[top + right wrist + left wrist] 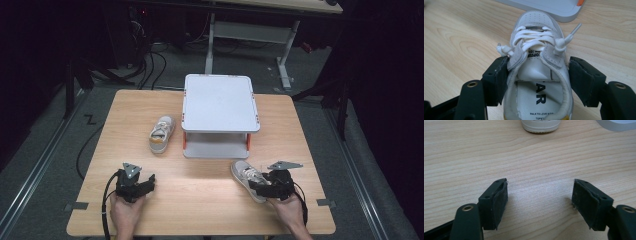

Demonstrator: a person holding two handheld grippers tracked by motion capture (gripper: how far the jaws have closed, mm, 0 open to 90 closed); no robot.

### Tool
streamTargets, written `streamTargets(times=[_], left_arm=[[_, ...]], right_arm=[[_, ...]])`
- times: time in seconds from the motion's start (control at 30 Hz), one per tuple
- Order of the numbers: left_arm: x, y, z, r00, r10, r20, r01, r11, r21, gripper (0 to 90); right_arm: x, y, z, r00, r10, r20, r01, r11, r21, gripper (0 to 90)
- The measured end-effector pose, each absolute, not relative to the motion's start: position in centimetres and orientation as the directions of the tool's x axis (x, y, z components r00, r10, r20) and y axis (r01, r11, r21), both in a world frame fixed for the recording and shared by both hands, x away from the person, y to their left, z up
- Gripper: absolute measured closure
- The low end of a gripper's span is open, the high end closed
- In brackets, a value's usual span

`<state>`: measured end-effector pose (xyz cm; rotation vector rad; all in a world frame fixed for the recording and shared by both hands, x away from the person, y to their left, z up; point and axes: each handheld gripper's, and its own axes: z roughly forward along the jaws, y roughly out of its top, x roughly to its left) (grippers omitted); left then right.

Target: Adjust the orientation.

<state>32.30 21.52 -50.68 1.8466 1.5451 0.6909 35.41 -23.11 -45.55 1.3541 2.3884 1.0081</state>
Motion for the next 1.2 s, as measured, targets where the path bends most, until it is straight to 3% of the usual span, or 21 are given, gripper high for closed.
streamTargets(times=[0.43,0.73,1.2], left_arm=[[32.3,21.5,-50.7,0.178,0.984,-0.002,0.656,-0.117,0.745,29.0],[32.3,21.5,-50.7,0.181,0.984,-0.002,0.656,-0.119,0.745,28.8],[32.3,21.5,-50.7,0.181,0.983,-0.001,0.656,-0.12,0.745,28.9]], right_arm=[[35.0,-19.7,-45.4,-0.483,0.862,0.155,0.716,0.287,0.636,32.3],[34.4,-18.2,-45.3,-0.527,0.825,0.206,0.723,0.308,0.619,31.0],[32.6,-19.1,-45.6,-0.556,0.795,0.244,0.722,0.315,0.617,29.4]])
